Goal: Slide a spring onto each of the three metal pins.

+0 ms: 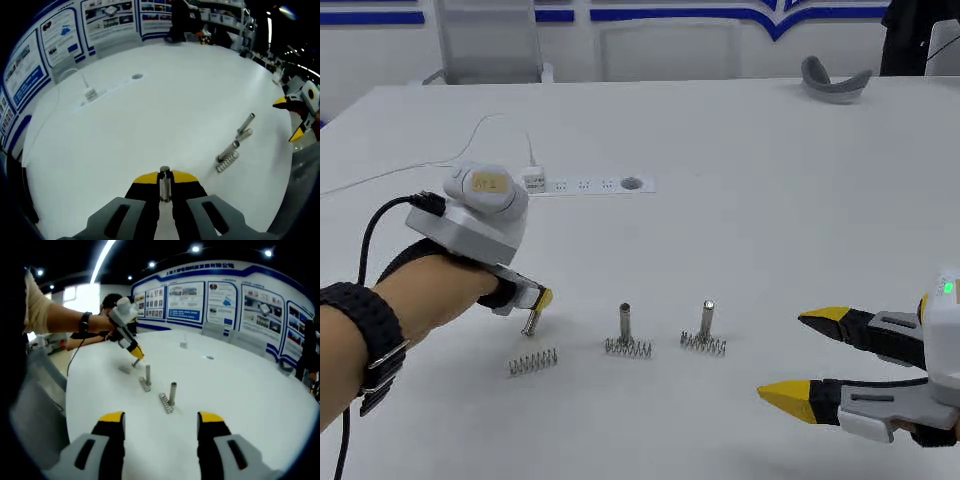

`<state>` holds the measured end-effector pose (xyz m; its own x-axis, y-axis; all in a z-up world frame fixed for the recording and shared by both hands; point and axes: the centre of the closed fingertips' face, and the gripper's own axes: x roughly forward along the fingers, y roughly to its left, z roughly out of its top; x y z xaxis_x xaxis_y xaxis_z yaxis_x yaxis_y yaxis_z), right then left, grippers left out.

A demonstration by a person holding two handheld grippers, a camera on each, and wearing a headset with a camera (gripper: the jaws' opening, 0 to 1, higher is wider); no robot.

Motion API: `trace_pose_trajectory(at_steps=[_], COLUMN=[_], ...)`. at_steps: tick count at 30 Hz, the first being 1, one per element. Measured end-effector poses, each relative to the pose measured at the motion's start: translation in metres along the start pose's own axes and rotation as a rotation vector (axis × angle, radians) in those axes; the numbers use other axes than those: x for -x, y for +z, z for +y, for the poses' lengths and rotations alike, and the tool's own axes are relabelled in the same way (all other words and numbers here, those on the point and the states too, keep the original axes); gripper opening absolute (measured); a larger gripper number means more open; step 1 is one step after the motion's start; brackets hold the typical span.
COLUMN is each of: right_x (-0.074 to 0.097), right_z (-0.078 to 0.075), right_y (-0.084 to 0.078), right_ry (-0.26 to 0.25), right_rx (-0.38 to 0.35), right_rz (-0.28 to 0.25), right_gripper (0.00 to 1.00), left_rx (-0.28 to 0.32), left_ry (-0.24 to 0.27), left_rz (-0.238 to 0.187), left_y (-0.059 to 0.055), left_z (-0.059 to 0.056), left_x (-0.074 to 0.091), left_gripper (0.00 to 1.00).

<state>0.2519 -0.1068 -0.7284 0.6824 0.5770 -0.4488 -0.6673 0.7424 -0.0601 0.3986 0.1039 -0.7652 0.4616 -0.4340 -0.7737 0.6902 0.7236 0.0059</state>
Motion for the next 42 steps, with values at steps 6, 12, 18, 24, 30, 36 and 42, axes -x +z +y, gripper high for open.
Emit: trace_pose_trajectory(at_steps=[6, 12, 18, 24, 30, 36, 42], right_x=[0.000, 0.000, -0.001, -0.001, -0.002, -0.003, -0.003], right_z=[0.001, 0.002, 0.003, 0.003, 0.005, 0.007, 0.006], right_y=[0.003, 0.003, 0.003, 0.004, 0.005, 0.006, 0.006], right_ry=[0.002, 0.007, 0.010, 0.013, 0.018, 0.021, 0.020], right_rx=[0.006, 0.010, 0.012, 0.015, 0.018, 0.020, 0.020], right_rz=[-0.005, -0.001, -0.001, 0.000, -0.001, 0.000, -0.001], right_gripper=[0.60, 0.60, 0.60, 0.60, 0.60, 0.60, 0.60], left_rx=[0.007, 0.018, 0.018, 0.030, 0.032, 0.031, 0.024], left_ry=[0.003, -0.001, -0.003, -0.006, -0.008, -0.010, -0.013], left_rz=[-0.015, -0.025, -0.037, -0.046, -0.051, -0.050, -0.051], left_y=[-0.002, -0.004, -0.008, -0.012, -0.016, -0.017, -0.017], left_z=[-0.002, -0.005, -0.008, -0.010, -0.012, -0.012, -0.013], left_x=[0.005, 0.010, 0.013, 0.017, 0.021, 0.022, 0.022], left_gripper=[0.06, 0.06, 0.07, 0.07, 0.07, 0.07, 0.07])
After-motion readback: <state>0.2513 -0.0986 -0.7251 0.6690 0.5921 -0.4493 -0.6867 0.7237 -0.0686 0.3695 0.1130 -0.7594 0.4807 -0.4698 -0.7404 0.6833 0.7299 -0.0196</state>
